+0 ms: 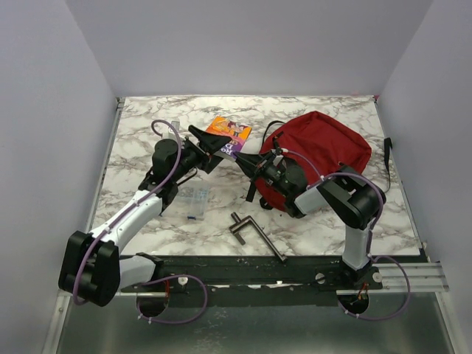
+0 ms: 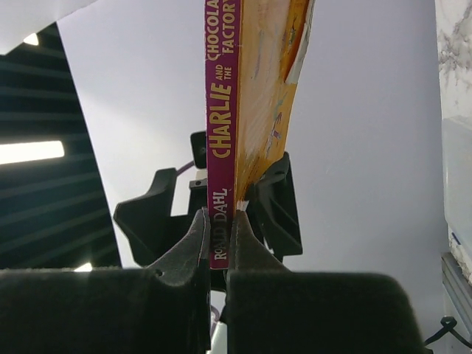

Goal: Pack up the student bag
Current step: Pick up the book from the center of the board, then place the book in the student bag.

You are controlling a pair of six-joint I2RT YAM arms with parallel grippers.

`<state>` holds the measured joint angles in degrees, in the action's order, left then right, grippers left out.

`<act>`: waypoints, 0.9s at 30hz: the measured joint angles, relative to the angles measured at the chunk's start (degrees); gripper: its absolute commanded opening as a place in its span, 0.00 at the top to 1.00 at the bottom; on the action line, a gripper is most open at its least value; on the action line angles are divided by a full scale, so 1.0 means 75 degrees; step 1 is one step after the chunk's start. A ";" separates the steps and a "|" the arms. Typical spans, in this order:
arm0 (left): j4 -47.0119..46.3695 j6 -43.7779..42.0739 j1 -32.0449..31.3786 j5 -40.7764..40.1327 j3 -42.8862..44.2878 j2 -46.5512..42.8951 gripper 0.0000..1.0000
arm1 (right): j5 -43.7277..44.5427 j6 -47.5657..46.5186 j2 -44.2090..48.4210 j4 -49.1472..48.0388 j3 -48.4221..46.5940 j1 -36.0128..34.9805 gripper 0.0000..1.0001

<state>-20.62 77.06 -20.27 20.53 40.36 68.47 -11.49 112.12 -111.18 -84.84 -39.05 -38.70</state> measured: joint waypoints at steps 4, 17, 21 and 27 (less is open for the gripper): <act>-0.0189 -0.0009 -0.0286 -0.0574 0.0017 0.0149 0.20 | 0.0026 -0.0157 0.0271 0.0099 0.0085 -0.0044 1.00; -0.0708 -0.0227 -0.0513 -0.1690 0.0012 0.0160 0.83 | 0.0382 -0.0874 0.1478 0.1204 0.0262 -0.0093 0.99; -0.0845 -0.0300 -0.0519 -0.1714 -0.0017 0.0154 1.00 | 0.0405 -0.1393 0.1912 0.1728 0.0274 -0.0096 0.66; -0.0699 -0.1145 -0.0213 -0.1580 -0.0201 -0.0312 1.00 | -0.0102 -0.3995 0.3127 0.3917 0.0411 -0.0026 0.32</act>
<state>-25.87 68.47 -21.87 8.69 38.85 66.13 -12.25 82.15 -87.72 -55.46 -35.97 -38.89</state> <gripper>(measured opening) 0.151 0.566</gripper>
